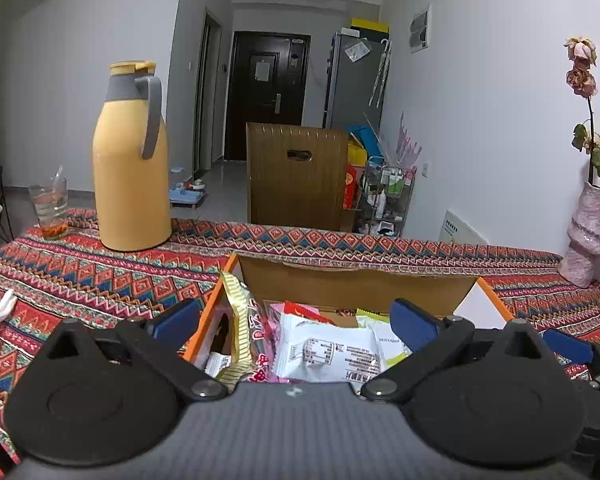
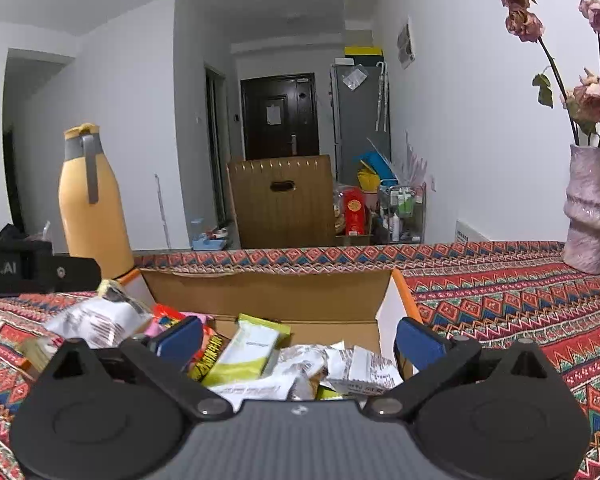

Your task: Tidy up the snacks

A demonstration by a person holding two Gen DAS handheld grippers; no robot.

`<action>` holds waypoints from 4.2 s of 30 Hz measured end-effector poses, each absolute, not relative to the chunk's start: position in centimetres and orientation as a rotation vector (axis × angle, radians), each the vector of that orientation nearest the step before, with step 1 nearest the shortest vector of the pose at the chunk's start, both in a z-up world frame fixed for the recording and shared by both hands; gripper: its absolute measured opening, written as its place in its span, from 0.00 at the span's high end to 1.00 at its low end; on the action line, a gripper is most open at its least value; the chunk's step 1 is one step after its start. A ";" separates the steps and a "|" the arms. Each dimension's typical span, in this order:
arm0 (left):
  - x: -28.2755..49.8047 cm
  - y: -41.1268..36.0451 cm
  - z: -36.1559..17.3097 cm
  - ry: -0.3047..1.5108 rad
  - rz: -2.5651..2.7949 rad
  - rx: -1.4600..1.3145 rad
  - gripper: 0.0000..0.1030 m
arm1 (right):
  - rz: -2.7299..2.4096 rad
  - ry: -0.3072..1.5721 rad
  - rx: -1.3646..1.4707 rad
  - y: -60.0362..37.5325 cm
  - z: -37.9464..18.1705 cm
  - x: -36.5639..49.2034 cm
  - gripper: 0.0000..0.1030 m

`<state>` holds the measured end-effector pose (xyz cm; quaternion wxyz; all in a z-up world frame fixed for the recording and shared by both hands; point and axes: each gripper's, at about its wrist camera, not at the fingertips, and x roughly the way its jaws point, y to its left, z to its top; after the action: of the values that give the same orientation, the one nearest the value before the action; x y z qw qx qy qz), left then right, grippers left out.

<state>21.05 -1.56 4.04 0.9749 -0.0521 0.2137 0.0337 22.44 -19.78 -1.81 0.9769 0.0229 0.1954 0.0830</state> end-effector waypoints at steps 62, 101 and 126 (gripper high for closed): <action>3.8 1.2 -2.1 0.648 -0.046 -0.051 0.00 | 0.163 0.581 0.032 -22.1 -4.1 4.4 0.00; 3.8 1.2 -2.2 0.649 -0.046 -0.053 0.00 | 0.164 0.587 0.029 -22.0 -4.2 4.6 0.00; 3.8 1.4 -2.1 0.653 -0.050 -0.065 0.00 | 0.164 0.591 0.026 -22.0 -4.5 4.5 0.00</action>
<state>3.78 1.36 -2.12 0.9463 -0.0319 0.3208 -0.0247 4.54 -22.04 -4.54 0.9532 0.0127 0.2910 0.0808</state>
